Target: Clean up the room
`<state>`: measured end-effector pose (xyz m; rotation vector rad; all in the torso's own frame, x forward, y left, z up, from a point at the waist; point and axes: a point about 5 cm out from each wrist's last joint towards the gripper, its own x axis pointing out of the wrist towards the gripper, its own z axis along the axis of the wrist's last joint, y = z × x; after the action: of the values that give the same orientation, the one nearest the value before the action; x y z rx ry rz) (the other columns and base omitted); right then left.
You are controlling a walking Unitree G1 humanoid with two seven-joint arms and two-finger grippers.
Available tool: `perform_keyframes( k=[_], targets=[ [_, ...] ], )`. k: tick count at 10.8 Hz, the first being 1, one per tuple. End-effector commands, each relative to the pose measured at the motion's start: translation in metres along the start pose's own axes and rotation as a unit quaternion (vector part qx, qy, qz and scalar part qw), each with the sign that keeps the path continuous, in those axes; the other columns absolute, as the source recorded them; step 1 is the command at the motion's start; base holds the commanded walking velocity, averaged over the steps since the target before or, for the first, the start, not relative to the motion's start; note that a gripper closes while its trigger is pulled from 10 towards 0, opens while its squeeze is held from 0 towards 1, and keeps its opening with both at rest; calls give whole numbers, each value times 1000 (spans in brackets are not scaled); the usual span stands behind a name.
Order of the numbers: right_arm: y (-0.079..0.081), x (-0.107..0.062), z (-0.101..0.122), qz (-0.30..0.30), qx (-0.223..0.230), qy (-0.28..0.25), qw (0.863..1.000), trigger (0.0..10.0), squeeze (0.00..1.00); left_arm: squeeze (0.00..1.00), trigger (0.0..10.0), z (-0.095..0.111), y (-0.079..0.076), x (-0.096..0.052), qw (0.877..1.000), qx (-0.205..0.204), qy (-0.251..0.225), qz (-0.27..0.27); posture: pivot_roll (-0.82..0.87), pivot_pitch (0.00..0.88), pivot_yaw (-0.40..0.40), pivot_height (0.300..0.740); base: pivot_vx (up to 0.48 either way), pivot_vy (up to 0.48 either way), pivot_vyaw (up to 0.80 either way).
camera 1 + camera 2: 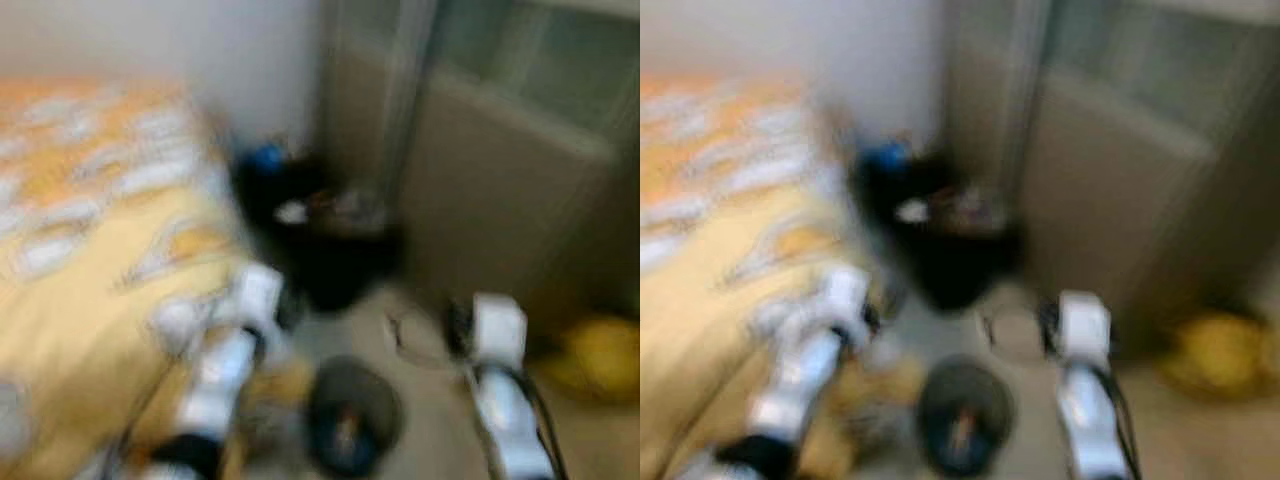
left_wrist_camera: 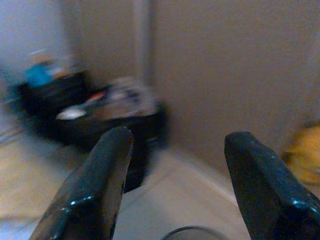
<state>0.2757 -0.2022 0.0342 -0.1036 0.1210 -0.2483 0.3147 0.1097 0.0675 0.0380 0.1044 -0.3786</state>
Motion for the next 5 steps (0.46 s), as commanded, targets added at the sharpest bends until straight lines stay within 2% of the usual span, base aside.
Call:
perform_keyframes(
  k=[1,5],
  targets=[
    [5,1,6,6,12,-12,1000,10000,0,0,10000,6,7,2,1000,14,-9,6,133,0,-13,736,0,0,-769],
    [2,-9,1,13,20,-10,1000,10000,0,0,10000,3,11,5,1000,17,-7,6,105,0,1,736,0,0,-769]
  ],
)
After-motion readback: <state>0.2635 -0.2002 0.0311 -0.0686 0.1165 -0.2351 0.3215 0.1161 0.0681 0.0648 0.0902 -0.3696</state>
